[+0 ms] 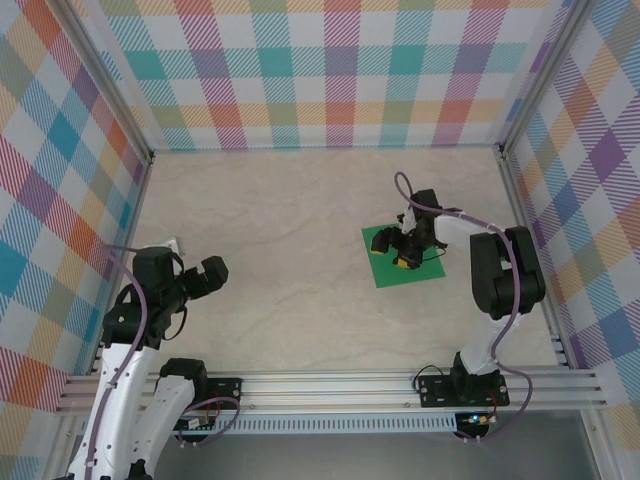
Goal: Fold a paper plane with a square sheet of paper (pick it up from the middle)
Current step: Move the square sheet of paper to the center of the table.
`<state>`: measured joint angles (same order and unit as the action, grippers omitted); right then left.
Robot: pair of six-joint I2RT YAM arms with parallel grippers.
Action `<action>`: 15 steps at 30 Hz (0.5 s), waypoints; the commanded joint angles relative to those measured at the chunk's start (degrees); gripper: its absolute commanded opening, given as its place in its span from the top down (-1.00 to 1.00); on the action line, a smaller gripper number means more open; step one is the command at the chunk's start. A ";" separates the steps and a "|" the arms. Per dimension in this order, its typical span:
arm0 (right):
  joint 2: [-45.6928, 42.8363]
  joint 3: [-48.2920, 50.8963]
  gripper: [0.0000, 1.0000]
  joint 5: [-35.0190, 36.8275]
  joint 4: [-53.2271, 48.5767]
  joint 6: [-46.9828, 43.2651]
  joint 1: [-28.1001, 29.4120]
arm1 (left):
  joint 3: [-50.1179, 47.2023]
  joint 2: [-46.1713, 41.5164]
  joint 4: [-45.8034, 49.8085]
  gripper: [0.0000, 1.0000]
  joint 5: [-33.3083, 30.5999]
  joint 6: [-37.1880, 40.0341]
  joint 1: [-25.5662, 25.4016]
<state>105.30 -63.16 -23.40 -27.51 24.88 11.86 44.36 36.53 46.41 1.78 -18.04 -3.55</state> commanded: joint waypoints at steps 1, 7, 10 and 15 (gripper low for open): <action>1.14 -1.63 -0.56 4.29 -4.39 1.12 0.25 | -0.42 0.71 0.38 -1.00 -3.94 0.97 0.48; 0.49 7.51 -0.54 3.01 4.92 7.75 2.06 | -0.76 1.70 0.41 -1.00 -3.88 1.11 -1.11; -2.19 13.26 -0.52 3.83 12.18 11.71 5.28 | 0.20 3.90 1.57 -1.00 -1.03 1.99 -2.15; -7.06 17.46 -0.50 6.26 13.20 18.54 9.93 | -0.48 3.46 1.40 -1.00 -0.79 1.25 -4.59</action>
<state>97.49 -50.15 -17.96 -10.50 36.84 18.39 44.34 40.66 46.63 -0.03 -17.26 -7.16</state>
